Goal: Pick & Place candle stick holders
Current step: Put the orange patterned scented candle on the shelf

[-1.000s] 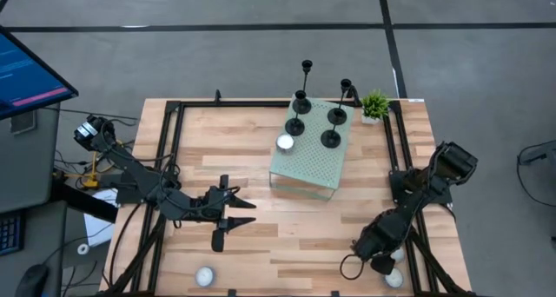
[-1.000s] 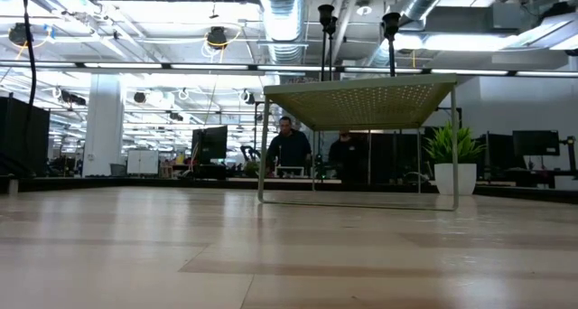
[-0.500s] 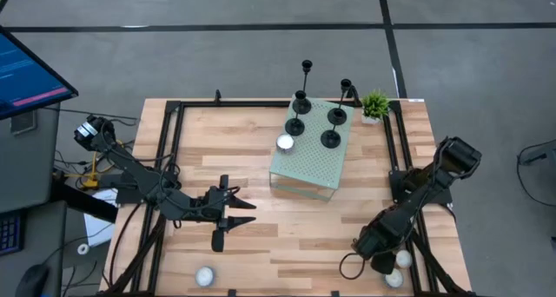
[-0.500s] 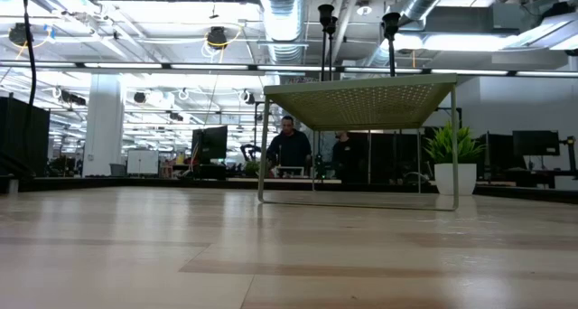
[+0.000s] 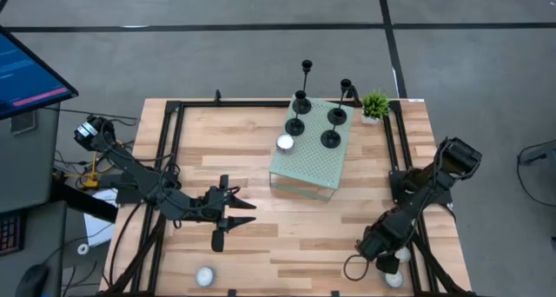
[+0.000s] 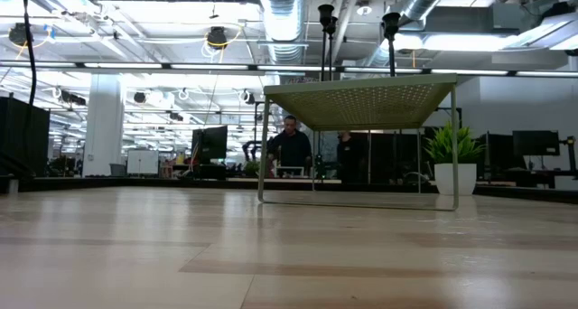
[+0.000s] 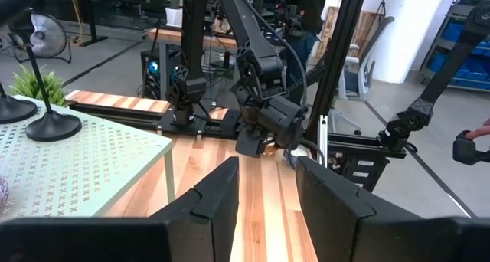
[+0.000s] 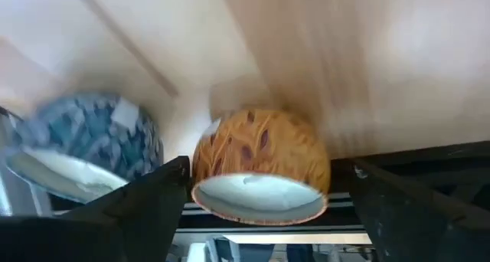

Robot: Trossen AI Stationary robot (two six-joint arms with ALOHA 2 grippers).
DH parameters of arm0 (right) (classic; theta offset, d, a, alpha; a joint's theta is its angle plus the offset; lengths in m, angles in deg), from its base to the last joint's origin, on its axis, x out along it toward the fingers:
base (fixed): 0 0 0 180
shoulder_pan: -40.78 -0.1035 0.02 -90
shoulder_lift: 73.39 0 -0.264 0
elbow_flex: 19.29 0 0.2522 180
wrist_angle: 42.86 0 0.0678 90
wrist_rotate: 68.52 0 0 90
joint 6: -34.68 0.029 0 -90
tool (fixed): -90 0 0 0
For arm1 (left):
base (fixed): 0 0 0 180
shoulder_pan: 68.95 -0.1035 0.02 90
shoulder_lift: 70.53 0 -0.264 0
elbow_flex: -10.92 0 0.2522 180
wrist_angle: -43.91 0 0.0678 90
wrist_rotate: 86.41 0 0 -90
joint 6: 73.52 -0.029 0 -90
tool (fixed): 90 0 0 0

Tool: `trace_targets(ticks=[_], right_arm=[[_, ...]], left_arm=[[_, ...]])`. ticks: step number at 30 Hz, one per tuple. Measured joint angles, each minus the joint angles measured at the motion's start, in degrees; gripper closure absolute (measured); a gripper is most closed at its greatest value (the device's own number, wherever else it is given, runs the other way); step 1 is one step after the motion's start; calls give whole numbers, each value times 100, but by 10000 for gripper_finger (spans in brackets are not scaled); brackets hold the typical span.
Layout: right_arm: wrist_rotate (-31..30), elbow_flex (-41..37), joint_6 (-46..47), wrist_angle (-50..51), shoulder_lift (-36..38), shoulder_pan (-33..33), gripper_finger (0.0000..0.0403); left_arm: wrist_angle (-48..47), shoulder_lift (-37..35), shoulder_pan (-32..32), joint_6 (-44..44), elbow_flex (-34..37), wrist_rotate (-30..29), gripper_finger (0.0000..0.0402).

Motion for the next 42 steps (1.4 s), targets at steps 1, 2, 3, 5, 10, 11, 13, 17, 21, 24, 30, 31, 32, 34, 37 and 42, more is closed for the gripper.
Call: trace_targets(ticks=[1, 2, 3, 5, 10, 11, 13, 17, 21, 24, 30, 31, 32, 34, 37, 42], right_arm=[[2, -13, 33, -32, 0, -64, 62], [4, -42, 99, -80, 2, -114, 62], [5, -78, 181, -112, 2, -173, 63], [0, -121, 298, -132, 2, -295, 66], [-140, -157, 498, -202, 4, -463, 75], [-229, -157, 525, -200, 4, -478, 76], [-447, -160, 575, -204, 4, -505, 81], [-689, -160, 626, -206, 4, -506, 97], [-717, -160, 570, -203, 4, -505, 112], [-703, -160, 511, -192, 4, -504, 115], [-631, -155, 492, -158, 17, -473, 118], [-608, -155, 492, -156, 17, -450, 118], [-598, -155, 491, -156, 17, -438, 118], [-601, -115, 448, -109, 17, -377, 116], [-643, 71, 148, 41, 17, -213, 112], [-870, 433, -589, 738, 18, 192, 110]], left_arm=[[1, 0, -2, 0, 0, -1, 271], [0, 0, -1, 0, 0, -2, 271], [0, 0, -2, 1, 0, 0, 271], [0, 0, -2, 0, 0, -1, 271], [0, 0, -2, 0, 0, -2, 271], [0, 0, -1, 1, 0, -2, 271], [0, 0, -2, 2, 0, -2, 271], [2, 0, 0, 1, 0, -2, 271], [2, 0, -2, 9, 0, -2, 271], [4, 0, 0, 20, 0, -2, 271], [4, 0, 0, 20, 0, -2, 271], [7, 0, 0, 20, 0, -2, 271], [7, 0, -2, 20, 0, -2, 271], [7, 0, -2, 20, 0, -2, 271], [7, 0, -2, 20, 0, -2, 271], [7, 0, -2, 20, 0, -3, 271]])
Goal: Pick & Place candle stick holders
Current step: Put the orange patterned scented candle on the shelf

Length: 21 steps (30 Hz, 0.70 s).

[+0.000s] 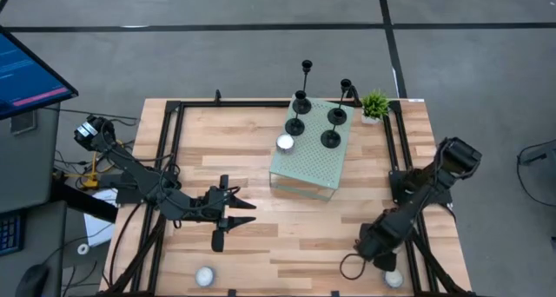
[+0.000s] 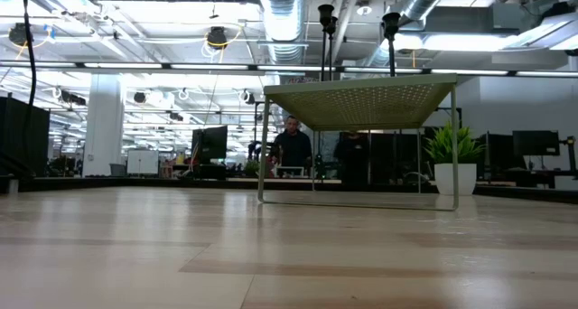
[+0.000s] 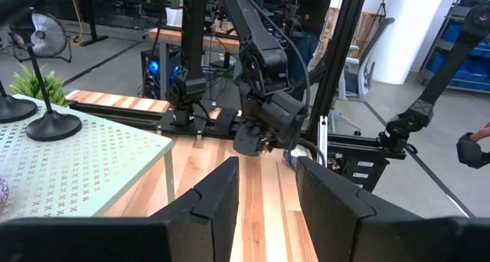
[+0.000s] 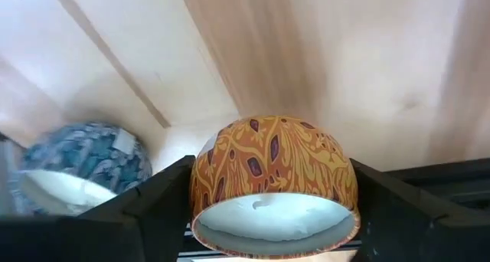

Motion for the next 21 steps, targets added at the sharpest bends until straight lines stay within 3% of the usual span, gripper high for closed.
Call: trace_targets(ticks=[5, 21], right_arm=[[-100, 409, -813, 741, 2, 488, 109], [-1616, 2347, -2918, 3332, 2, 1973, 108]], left_arm=[[0, 0, 0, 0, 0, 0, 271], [0, 0, 0, -17, 2, 0, 271]])
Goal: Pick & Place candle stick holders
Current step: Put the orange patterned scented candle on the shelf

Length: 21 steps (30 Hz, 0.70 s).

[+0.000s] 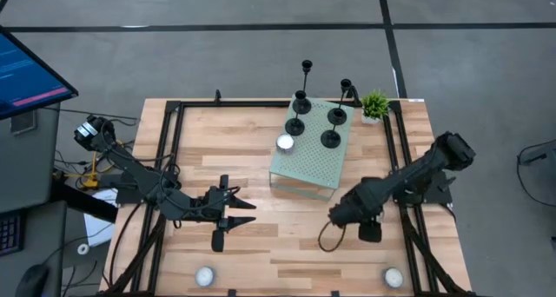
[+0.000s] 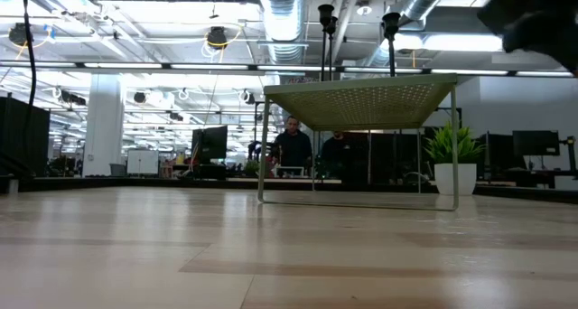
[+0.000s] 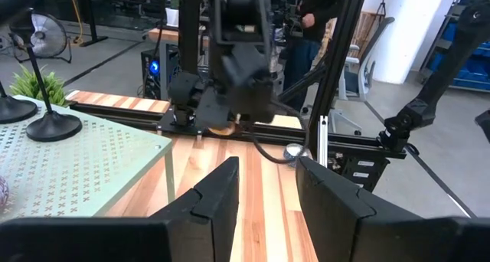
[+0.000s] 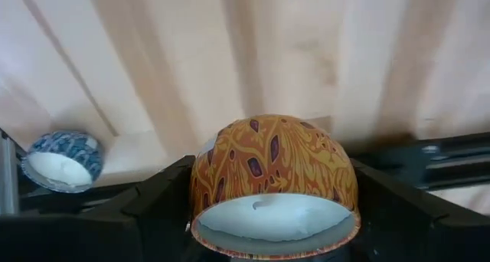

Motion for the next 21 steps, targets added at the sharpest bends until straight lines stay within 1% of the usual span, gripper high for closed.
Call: trace_targets(ticks=[4, 16, 21], right_arm=[[-290, 356, -405, 348, 2, 385, 108], [-869, 1048, -1408, 324, 0, 1616, 108], [-1181, 1346, -1659, 320, 0, 2104, 108]], left_arm=[[-1, 0, 0, 0, 0, -1, 271], [-2, 0, 0, 0, 0, 0, 271], [-2, 0, 0, 0, 0, 0, 271]])
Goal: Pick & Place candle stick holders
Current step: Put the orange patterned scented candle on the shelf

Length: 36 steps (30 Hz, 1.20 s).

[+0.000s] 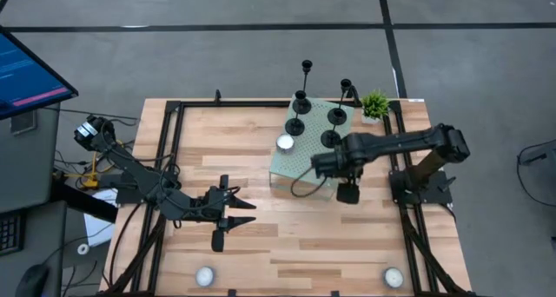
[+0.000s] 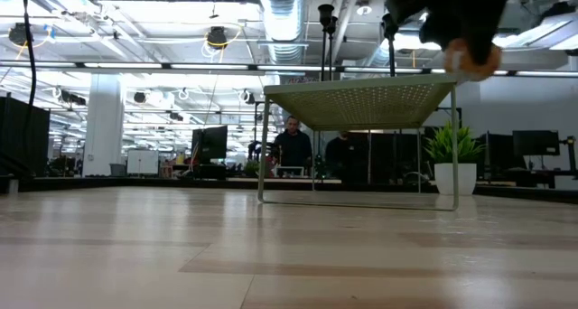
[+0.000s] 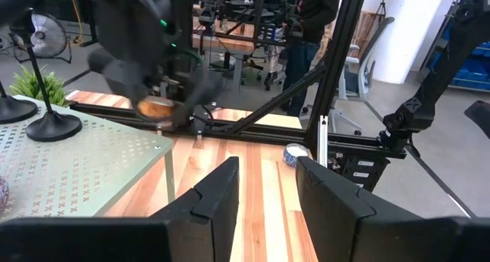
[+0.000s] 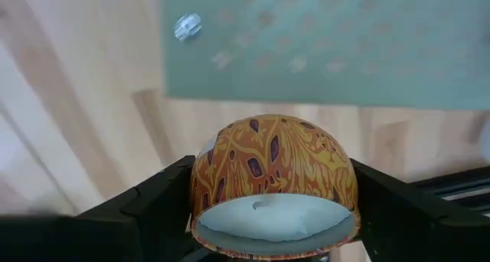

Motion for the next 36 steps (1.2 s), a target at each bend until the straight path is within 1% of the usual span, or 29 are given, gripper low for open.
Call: trace_targets(ticks=[6, 12, 19, 25, 30, 33, 36], right_arm=[[-129, 299, -146, -108, -11, 537, 108], [-128, 328, -215, -461, -11, 821, 108], [-125, 328, -211, -1148, -11, 872, 108], [-126, 291, -194, -1188, -11, 872, 108], [-127, 103, -192, -1378, -20, 871, 108], [-251, 94, -172, -1464, -20, 868, 108], [-240, 92, -176, -1438, -20, 904, 107]], left_arm=[[0, 0, 0, 0, 0, 2, 271], [1, 0, 0, 0, 0, 0, 271], [2, 0, 2, 0, 0, 0, 271], [4, 0, 1, 17, 0, 0, 271], [24, 0, 0, 20, 0, 0, 271], [24, 0, 0, 20, 0, 0, 271], [24, 0, 1, 20, 0, 0, 271]])
